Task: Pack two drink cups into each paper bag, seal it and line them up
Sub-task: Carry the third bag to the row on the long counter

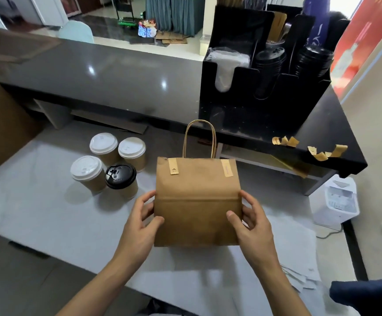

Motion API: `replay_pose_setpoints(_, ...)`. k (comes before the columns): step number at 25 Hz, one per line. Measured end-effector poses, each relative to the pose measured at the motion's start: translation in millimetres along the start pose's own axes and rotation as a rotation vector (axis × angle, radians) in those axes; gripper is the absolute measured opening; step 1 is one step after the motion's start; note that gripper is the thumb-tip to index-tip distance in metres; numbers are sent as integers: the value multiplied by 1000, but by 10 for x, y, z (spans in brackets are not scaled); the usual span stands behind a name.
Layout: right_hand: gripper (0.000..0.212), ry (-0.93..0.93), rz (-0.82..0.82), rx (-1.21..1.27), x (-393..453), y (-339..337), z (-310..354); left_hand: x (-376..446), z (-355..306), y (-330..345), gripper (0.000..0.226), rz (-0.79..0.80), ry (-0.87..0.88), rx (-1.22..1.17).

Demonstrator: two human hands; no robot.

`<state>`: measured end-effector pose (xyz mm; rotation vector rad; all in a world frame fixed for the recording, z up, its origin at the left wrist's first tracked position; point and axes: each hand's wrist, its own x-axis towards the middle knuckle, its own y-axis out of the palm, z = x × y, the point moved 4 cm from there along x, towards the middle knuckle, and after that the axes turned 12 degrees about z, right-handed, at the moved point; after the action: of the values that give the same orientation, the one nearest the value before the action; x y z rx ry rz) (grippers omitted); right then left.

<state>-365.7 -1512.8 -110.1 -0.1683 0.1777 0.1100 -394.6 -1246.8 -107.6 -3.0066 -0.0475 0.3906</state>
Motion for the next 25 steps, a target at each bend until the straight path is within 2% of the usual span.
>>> replay_pose_setpoints(4,58,-43,54,-19,-11,122,99,-272,-18,-51,58,-94,42,-11)
replay_pose_setpoints(11,49,-121,210,-2,-5,467,209,-731,120,-296,63,-293,83,-47)
replay_pose_setpoints(20,46,-147,438,4,-27,1207,329,-1277,250,-765,62,-521,75,-107)
replay_pose_setpoints(25,46,-153,496,-25,-92,1666,405,-1512,381,-1106,62,-581,49,-100)
